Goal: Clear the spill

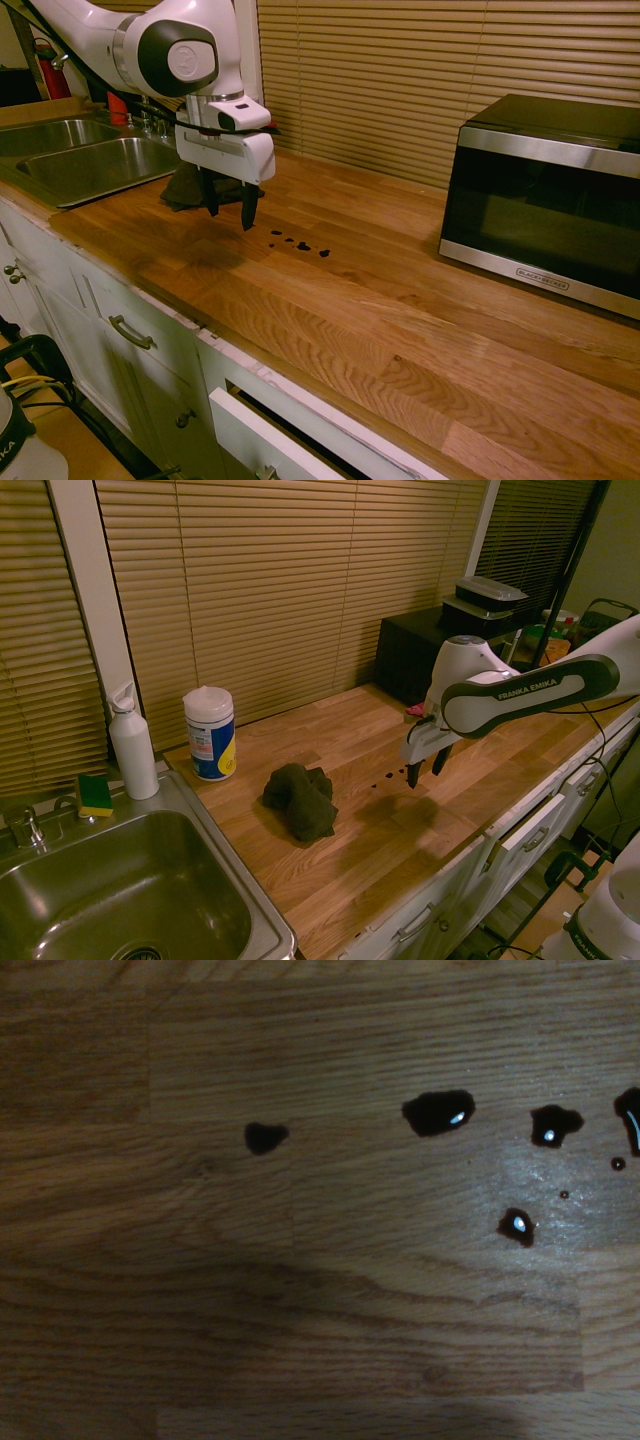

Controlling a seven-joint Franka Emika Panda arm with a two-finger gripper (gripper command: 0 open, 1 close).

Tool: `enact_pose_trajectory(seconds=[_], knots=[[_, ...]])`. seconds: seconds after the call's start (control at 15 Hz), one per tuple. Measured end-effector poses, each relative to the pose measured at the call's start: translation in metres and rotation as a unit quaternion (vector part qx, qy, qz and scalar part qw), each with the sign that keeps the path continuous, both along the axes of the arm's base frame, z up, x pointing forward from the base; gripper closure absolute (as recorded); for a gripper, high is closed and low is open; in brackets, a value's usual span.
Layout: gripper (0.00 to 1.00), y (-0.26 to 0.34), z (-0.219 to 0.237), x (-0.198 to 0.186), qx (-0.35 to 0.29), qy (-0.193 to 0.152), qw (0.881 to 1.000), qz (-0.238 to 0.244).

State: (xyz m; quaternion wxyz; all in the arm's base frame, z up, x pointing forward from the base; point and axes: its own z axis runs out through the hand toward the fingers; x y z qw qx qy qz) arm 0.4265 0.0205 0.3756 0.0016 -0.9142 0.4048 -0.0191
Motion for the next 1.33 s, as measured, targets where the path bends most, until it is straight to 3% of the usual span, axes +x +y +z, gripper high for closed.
enact_pose_trajectory(seconds=[0.4, 0.87, 1.33], knots=[[0.0, 0.015, 0.018, 0.008, 0.007, -0.038, 0.999, 0.006], [0.0, 0.112, 0.048, 0.027, 0.027, -0.104, 0.994, 0.034], [0.0, 0.199, 0.054, 0.063, 0.024, -0.137, 0.99, 0.027]])
